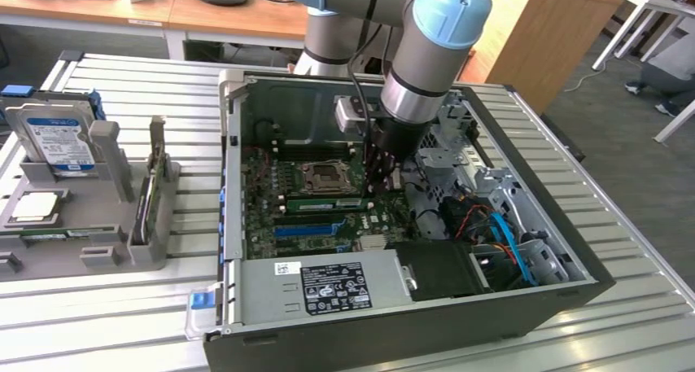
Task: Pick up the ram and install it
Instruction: 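Press down the ram until it locks into place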
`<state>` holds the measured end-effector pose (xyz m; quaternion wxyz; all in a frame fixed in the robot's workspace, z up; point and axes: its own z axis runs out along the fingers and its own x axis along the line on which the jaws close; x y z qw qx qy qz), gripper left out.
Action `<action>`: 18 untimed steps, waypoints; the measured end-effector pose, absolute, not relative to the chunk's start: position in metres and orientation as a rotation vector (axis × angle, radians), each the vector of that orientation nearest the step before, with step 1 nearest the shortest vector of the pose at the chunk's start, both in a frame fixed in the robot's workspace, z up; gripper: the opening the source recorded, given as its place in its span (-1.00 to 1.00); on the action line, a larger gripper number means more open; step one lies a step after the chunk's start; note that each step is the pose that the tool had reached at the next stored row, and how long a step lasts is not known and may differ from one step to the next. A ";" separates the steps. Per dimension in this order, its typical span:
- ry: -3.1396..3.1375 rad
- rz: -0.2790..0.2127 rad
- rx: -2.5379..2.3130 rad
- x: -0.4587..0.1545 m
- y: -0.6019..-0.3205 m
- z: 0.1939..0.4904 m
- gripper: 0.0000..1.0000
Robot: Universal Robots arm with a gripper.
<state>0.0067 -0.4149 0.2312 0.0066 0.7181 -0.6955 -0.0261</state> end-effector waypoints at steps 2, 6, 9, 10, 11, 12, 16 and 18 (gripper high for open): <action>-2.176 -0.082 2.247 0.007 -0.415 0.230 -0.79; -2.176 -0.081 2.246 0.007 -0.415 0.229 -0.79; -2.176 -0.082 2.247 0.007 -0.415 0.229 -0.79; -2.176 -0.082 2.247 0.007 -0.415 0.229 -0.79; -2.176 -0.082 2.247 0.007 -0.415 0.229 -0.79; -2.176 -0.082 2.247 0.007 -0.415 0.229 -0.79; -2.176 -0.082 2.246 0.007 -0.415 0.229 -0.79; -2.176 -0.082 2.247 0.007 -0.415 0.228 -0.79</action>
